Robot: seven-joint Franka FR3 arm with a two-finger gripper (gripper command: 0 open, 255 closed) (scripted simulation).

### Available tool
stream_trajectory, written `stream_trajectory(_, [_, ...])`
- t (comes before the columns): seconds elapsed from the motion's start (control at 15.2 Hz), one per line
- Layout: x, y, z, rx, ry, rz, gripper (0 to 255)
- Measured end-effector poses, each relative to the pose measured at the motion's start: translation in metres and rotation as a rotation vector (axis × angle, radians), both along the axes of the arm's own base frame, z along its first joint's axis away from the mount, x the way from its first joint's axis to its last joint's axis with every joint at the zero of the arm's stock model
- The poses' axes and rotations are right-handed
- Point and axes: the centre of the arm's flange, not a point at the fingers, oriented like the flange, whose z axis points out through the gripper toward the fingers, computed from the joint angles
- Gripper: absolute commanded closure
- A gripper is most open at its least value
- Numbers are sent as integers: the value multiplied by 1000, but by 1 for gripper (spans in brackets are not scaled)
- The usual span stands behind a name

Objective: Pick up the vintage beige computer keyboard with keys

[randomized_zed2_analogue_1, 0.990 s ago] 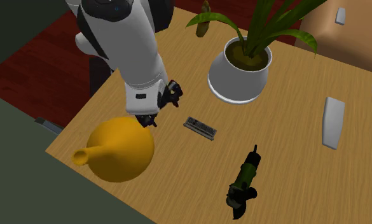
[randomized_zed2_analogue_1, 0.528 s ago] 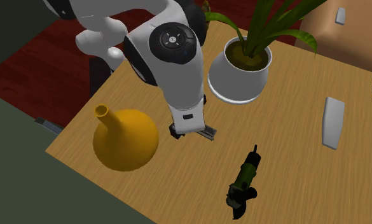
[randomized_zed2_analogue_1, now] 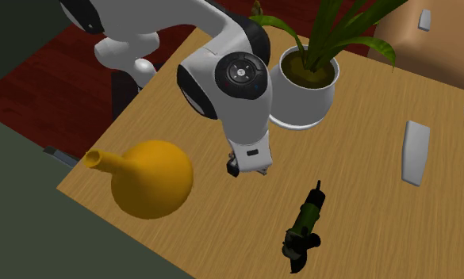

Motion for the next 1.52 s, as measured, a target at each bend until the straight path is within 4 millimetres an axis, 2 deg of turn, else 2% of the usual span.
stream_trajectory(0.13, [0, 0, -11, 0, 0, 0, 0])
stream_trajectory(0.2, [0, 0, -12, 0, 0, 0, 255])
stream_trajectory(0.92, [0, 0, -10, 1, -2, 0, 255])
stream_trajectory(1.52, [0, 1, 34, 0, -1, 0, 255])
